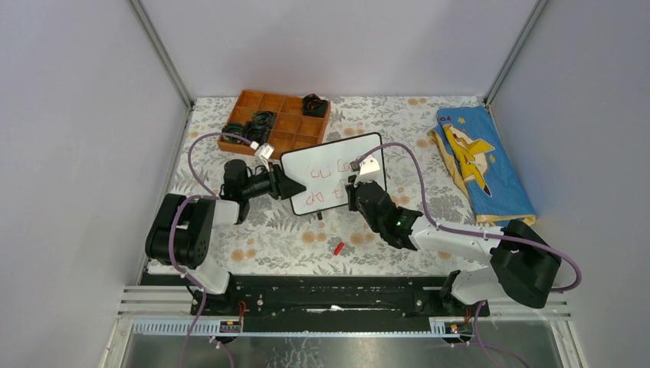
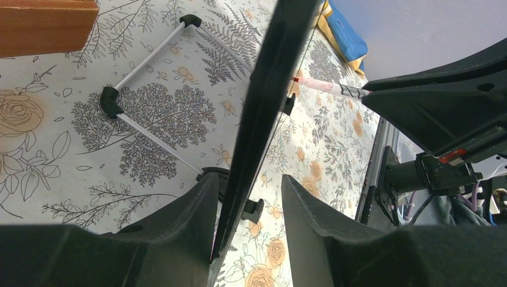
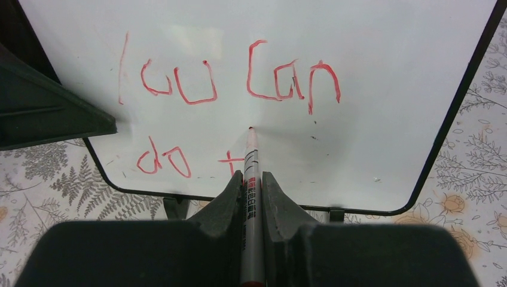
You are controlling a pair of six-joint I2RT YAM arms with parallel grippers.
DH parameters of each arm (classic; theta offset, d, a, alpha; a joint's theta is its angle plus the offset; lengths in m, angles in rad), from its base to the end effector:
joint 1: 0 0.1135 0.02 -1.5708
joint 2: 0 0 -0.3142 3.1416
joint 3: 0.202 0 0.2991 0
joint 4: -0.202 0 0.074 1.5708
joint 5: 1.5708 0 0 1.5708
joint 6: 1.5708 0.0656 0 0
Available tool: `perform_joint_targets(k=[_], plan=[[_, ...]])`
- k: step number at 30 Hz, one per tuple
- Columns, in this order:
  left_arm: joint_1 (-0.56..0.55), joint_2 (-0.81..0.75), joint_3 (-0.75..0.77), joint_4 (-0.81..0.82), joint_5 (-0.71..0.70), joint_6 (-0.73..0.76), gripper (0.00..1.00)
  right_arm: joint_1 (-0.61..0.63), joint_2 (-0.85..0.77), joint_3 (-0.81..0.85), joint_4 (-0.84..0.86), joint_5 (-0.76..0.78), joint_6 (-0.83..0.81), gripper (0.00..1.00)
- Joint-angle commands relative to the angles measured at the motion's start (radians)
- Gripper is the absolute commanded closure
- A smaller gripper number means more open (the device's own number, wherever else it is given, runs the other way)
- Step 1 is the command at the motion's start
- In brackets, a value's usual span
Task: Write a sentence on the whiteboard
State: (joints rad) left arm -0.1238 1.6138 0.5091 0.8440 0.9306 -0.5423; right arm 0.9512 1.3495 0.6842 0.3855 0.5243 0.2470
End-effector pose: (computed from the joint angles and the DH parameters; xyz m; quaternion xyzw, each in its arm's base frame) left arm 0.3192 -0.0927 0.1634 0.1202 0.7500 -0.5143 0.3982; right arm 0.2267 0.2612 0.2503 -0.1197 0.7779 0.1567 0.5966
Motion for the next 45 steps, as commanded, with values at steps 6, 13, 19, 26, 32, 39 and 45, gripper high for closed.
perform_joint_targets(k=[6, 13, 19, 26, 32, 39, 45], plan=[[-0.008, -0.023, 0.029, -0.014, -0.013, 0.030, 0.50, -0.015, 0.001, 0.010, 0.021, 0.041, 0.003, 1.00], [-0.007, -0.025, 0.029, -0.016, -0.015, 0.032, 0.50, -0.015, -0.022, -0.051, 0.028, 0.024, 0.021, 1.00], [-0.010, -0.024, 0.029, -0.020, -0.018, 0.036, 0.50, -0.014, -0.027, -0.076, 0.023, -0.002, 0.033, 1.00], [-0.013, -0.024, 0.029, -0.023, -0.019, 0.038, 0.50, -0.015, -0.014, -0.084, 0.009, -0.030, 0.051, 1.00], [-0.013, -0.024, 0.029, -0.026, -0.019, 0.040, 0.50, -0.015, -0.013, -0.095, 0.002, -0.036, 0.063, 1.00], [-0.014, -0.025, 0.029, -0.029, -0.021, 0.042, 0.50, -0.015, -0.009, -0.100, -0.002, -0.041, 0.070, 1.00], [-0.014, -0.022, 0.031, -0.028, -0.021, 0.042, 0.50, -0.015, -0.012, -0.078, 0.000, -0.026, 0.060, 1.00]])
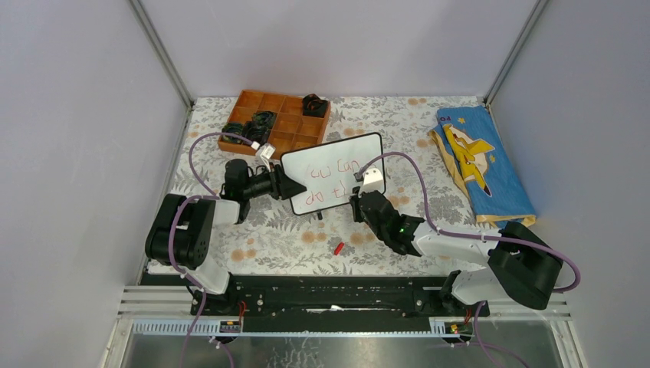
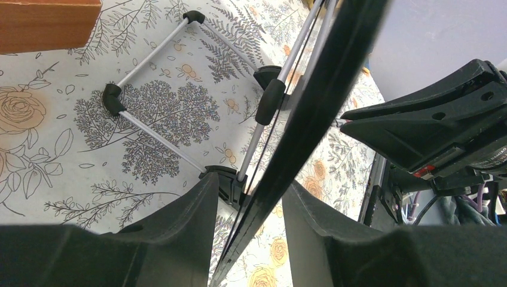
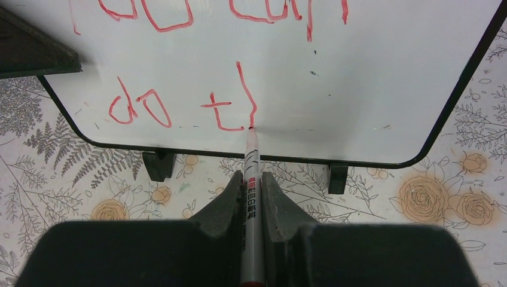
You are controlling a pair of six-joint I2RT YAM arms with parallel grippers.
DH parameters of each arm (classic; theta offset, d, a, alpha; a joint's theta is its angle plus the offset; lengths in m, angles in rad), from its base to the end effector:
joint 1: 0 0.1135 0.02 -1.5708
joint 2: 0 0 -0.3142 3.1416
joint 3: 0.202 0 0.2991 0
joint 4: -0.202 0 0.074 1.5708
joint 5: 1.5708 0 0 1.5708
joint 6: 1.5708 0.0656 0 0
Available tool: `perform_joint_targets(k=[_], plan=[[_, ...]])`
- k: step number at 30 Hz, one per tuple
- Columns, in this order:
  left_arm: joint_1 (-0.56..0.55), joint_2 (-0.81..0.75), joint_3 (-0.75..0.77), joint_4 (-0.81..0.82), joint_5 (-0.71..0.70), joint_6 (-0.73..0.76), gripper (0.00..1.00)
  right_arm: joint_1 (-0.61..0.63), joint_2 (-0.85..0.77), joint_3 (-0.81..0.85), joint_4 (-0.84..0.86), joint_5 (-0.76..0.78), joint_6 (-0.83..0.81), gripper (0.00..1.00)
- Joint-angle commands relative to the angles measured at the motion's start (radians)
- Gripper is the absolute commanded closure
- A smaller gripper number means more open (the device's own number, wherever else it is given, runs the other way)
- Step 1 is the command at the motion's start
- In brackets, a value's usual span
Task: Write a sentence on the whiteboard
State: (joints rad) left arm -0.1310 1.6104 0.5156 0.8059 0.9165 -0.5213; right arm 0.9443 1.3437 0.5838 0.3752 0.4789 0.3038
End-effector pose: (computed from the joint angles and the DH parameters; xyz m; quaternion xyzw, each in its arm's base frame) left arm 0.3196 -0.0946 0.1620 0.1201 0.7565 -0.5077 0.3944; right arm 0.2154 0.2460 0.2117 -0.1278 0.8064 0.1577 0.5555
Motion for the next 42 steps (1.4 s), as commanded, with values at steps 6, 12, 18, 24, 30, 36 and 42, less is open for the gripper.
perform_joint_targets(k=[6, 12, 18, 24, 30, 36, 42], plan=[[-0.007, -0.019, 0.024, 0.008, -0.007, 0.021, 0.50, -0.008, -0.012, 0.074, 0.003, 0.044, -0.026, 1.00], [-0.009, -0.023, 0.024, 0.004, -0.009, 0.024, 0.50, -0.007, 0.001, 0.101, 0.003, 0.054, -0.043, 1.00], [-0.008, -0.021, 0.026, 0.001, -0.007, 0.026, 0.50, -0.010, 0.010, 0.111, -0.003, 0.070, -0.055, 1.00], [-0.009, -0.023, 0.026, -0.002, -0.008, 0.030, 0.50, -0.011, 0.008, 0.109, -0.011, 0.090, -0.057, 1.00], [-0.008, -0.021, 0.027, -0.004, -0.008, 0.031, 0.50, -0.010, -0.007, 0.098, -0.017, 0.116, -0.061, 1.00], [-0.009, -0.021, 0.027, -0.004, -0.008, 0.029, 0.51, -0.010, -0.017, 0.084, -0.020, 0.124, -0.055, 1.00], [-0.009, -0.022, 0.027, -0.004, -0.009, 0.029, 0.51, -0.011, -0.032, 0.065, -0.024, 0.135, -0.048, 1.00]])
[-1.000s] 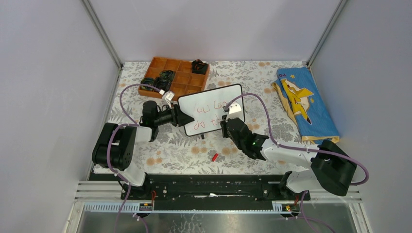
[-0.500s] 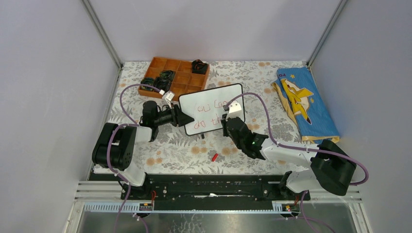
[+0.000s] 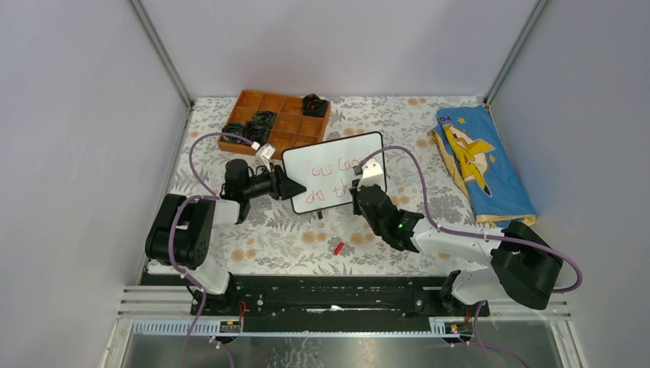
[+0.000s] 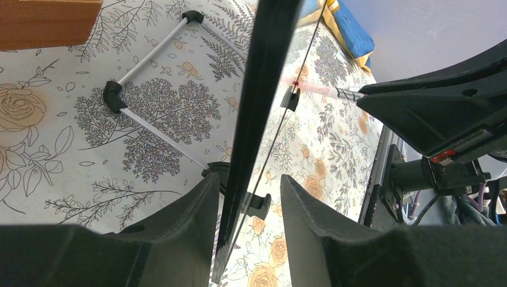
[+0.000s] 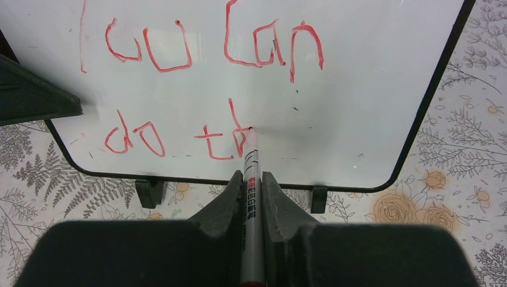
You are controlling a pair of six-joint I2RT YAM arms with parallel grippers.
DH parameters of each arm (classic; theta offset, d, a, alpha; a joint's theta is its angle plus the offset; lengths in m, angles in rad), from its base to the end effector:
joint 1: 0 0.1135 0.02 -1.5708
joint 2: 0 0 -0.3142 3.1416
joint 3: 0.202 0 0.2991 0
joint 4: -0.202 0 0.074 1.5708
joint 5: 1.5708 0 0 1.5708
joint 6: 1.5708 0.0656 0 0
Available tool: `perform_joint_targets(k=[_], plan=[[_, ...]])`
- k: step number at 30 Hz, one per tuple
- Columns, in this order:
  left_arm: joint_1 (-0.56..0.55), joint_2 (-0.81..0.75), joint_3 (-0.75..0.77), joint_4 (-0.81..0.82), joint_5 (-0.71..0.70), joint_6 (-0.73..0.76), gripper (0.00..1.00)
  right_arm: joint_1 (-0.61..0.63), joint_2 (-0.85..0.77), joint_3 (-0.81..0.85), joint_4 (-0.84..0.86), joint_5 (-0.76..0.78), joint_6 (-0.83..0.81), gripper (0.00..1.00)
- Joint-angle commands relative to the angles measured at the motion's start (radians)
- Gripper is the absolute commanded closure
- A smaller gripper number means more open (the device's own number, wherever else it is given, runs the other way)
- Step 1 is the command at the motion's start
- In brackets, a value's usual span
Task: Write a sentence on the whiteboard
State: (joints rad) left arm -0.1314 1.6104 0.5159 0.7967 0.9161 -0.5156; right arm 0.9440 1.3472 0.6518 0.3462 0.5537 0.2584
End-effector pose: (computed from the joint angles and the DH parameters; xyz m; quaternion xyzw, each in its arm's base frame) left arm 0.3194 -0.0947 0.1611 0.1203 0.7582 -0.5066 0.3924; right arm 0.2249 0.2517 0.2338 -0.1172 0.7948 0.1274 0.5816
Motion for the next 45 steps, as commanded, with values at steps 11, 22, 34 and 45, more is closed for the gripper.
perform_joint_targets(k=[11, 22, 34, 45], plan=[[-0.011, -0.023, 0.027, 0.005, -0.008, 0.024, 0.51, -0.010, -0.040, -0.031, 0.013, 0.015, 0.011, 1.00], [-0.011, -0.020, 0.027, 0.003, -0.010, 0.025, 0.51, -0.009, -0.049, -0.070, -0.019, -0.003, 0.044, 1.00], [-0.014, -0.023, 0.027, 0.001, -0.012, 0.026, 0.51, -0.008, -0.220, -0.134, 0.074, -0.007, 0.029, 1.00], [-0.017, -0.027, 0.029, -0.004, -0.013, 0.029, 0.51, -0.015, -0.157, -0.067, 0.100, 0.013, 0.031, 1.00]])
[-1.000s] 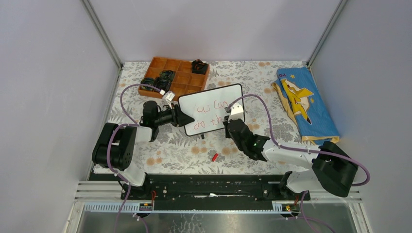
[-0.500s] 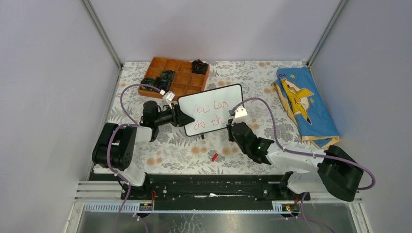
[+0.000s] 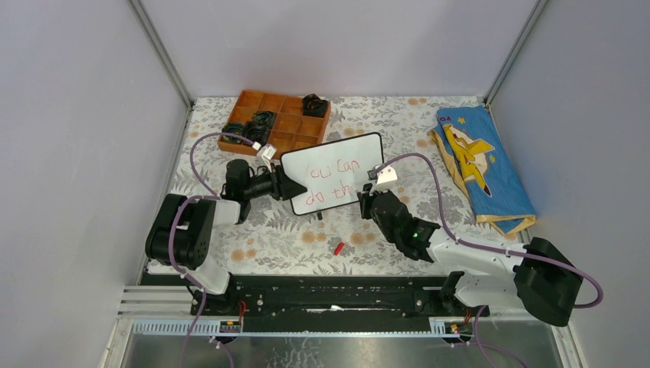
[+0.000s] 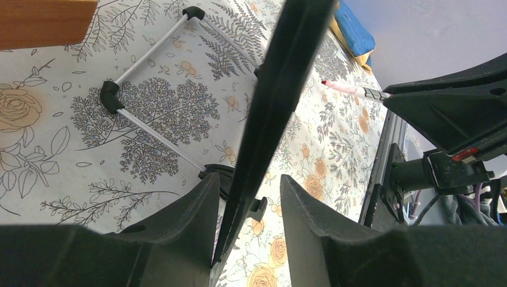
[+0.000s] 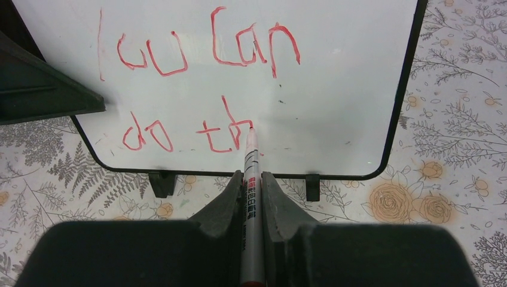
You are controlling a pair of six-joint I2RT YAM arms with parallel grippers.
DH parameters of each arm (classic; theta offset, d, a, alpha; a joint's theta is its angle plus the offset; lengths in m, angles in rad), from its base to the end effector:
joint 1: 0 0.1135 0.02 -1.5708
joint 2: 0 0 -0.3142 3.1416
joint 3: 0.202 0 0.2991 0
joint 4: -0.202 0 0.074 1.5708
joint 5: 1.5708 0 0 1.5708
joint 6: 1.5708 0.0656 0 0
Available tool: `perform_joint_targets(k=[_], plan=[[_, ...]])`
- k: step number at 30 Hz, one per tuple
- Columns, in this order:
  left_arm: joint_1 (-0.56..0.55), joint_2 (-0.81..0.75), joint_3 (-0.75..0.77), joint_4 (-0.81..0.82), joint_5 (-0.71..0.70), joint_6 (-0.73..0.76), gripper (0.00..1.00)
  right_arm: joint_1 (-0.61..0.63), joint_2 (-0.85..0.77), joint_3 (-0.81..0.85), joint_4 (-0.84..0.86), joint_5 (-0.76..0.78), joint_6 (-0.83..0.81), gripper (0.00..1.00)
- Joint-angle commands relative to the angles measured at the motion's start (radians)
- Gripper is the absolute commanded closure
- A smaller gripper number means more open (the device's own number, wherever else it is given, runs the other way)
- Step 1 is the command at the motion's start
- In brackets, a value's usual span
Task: Write a sentence on the whiteboard
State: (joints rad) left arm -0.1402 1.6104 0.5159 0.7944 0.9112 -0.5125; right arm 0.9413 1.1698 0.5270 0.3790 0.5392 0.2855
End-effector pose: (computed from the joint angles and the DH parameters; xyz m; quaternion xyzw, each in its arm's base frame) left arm 0.3187 -0.0973 0.1608 0.1228 0.7586 -0.5063 0.3913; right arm 0.2001 0.2175 0.2412 -0.0932 0.7767 0.1644 0.6009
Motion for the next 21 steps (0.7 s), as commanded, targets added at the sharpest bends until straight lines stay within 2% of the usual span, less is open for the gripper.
perform_joint_targets(k=[1, 21], plan=[[-0.008, -0.025, 0.029, -0.003, -0.008, 0.027, 0.51, -0.015, 0.025, 0.062, 0.071, 0.030, 0.006, 1.00], [-0.009, -0.027, 0.035, -0.023, -0.011, 0.038, 0.51, -0.065, 0.085, 0.080, 0.113, 0.018, 0.000, 1.00]])
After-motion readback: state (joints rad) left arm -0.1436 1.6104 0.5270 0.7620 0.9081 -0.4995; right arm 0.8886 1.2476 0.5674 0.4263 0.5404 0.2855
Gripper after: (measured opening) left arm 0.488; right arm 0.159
